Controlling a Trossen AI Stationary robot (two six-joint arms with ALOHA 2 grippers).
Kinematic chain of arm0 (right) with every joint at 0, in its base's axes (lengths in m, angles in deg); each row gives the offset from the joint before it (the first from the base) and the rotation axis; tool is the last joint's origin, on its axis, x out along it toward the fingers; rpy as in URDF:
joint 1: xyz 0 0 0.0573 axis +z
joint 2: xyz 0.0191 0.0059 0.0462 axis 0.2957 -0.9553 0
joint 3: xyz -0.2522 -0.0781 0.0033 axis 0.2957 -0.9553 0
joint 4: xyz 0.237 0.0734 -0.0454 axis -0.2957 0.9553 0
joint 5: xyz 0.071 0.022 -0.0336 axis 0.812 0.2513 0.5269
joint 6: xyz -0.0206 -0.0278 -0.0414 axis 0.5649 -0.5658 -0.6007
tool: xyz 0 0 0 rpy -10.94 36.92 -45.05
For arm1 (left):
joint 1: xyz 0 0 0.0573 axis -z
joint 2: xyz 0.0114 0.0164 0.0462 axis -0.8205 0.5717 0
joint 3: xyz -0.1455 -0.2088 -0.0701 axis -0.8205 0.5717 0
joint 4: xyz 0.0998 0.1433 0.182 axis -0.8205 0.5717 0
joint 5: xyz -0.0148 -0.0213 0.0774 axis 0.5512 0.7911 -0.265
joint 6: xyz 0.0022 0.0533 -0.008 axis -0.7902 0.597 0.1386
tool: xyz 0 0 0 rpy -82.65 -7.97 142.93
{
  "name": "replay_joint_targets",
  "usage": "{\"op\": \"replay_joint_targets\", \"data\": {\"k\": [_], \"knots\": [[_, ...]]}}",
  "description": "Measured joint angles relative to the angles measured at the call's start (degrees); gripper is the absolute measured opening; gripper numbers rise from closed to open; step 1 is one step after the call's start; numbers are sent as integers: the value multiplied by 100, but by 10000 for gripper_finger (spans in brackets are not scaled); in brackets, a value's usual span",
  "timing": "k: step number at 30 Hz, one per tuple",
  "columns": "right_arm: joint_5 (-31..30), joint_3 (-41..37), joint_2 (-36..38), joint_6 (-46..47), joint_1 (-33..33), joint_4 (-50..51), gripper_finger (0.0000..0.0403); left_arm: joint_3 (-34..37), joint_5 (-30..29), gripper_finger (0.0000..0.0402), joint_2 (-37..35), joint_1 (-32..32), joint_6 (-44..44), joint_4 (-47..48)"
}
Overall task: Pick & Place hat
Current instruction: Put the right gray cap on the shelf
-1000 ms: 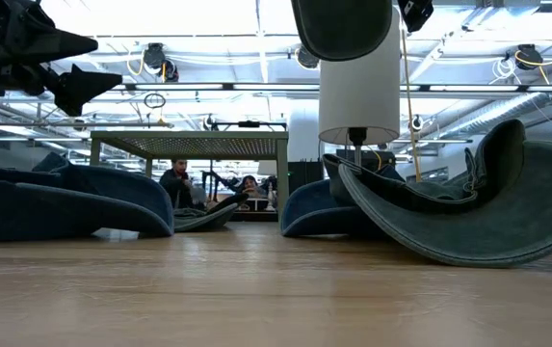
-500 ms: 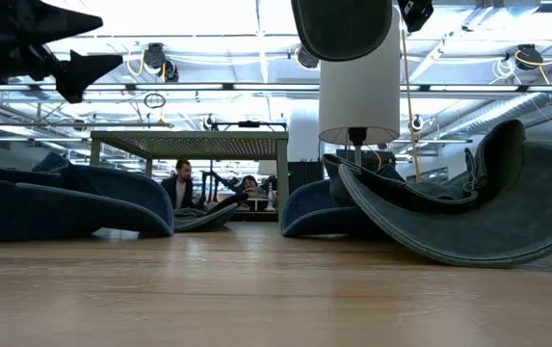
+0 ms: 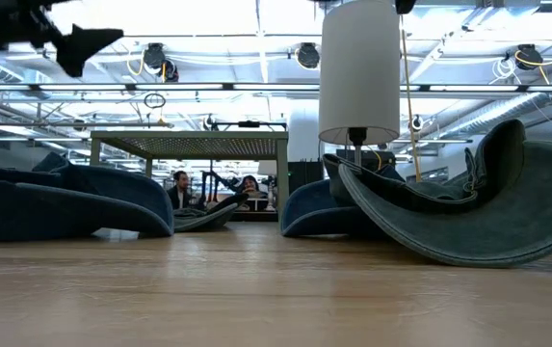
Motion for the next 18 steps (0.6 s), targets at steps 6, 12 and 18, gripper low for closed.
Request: {"op": "replay_joint_targets", "data": {"k": [6, 12, 18], "knots": [[0, 283, -2, 104, -285, 23, 4, -1059, 0, 335, 906, 0, -47, 368], [244, 1403, -117, 154, -586, 1472, 4, -2280, -2, 335, 1853, 0, -186, 811], [1266, 2651, -320, 209, -987, 2438, 4, -3416, 0, 335, 2711, 0, -244, 1308]]}}
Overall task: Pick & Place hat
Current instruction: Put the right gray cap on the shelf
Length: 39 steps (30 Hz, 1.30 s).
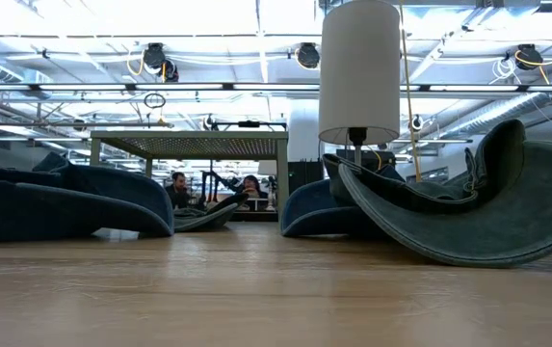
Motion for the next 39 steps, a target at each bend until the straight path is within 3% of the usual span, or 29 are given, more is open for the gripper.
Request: {"op": "replay_joint_targets", "data": {"k": [9, 14, 20, 30, 39], "knots": [[1336, 1508, -636, -395, -442, 812, 4, -1119, 48, 335, 1100, 0, 196, 13], [1636, 2054, -1101, -616, -494, 1015, 4, -1584, 120, 335, 1563, 0, 216, 135], [1785, 2587, -1518, -1275, -490, 992, 4, -2006, 672, 335, 1939, 2, -223, 348], [2160, 2726, -1999, -2249, -476, 19, 4, -2062, 1769, 335, 2095, -15, -1867, 29], [2541, 2726, -2277, -3122, -246, -717, 4, -2062, 3022, 335, 2153, -287, -4212, -306]]}}
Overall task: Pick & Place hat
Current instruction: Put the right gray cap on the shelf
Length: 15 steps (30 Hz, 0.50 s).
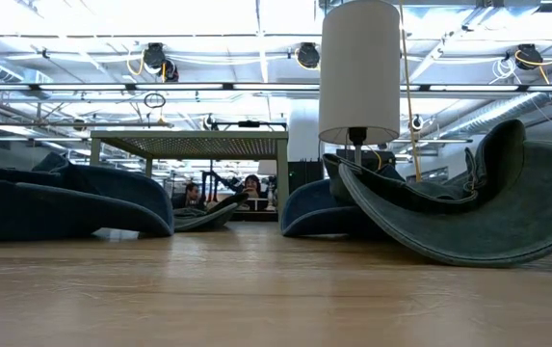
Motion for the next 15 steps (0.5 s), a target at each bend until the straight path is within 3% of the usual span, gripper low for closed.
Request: {"op": "replay_joint_targets", "data": {"k": [10, 15], "knots": [[-11, 0, -19, -1006, 231, -463, 5, 4, 1062, 335, 174, -222, -1822, -213], [-19, 0, -24, -1050, 225, -577, 5, 9, 1379, 335, 428, -229, -2307, -875]]}}
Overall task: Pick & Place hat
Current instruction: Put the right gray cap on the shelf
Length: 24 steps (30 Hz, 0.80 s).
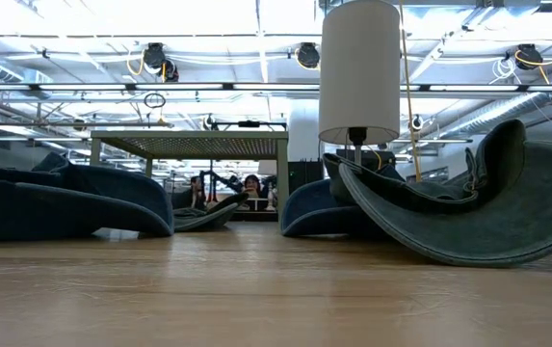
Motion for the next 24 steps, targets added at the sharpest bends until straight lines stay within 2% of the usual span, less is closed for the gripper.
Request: {"op": "replay_joint_targets", "data": {"k": [6, 15, 19, 24], "knots": [[-1, 0, 1, -161, 0, 18, 6, -2, 55, 335, 339, 0, -380, -1119], [-8, -1, 1, -698, -12, 90, 7, -2, 24, 331, 574, 48, -740, -1469], [-27, -2, 1, -897, -52, 125, 8, -2, 118, 301, 583, 52, -820, -1428], [-393, -2, 28, -1029, -89, 122, 8, -2, 113, 239, 555, 36, -827, -1435]]}}
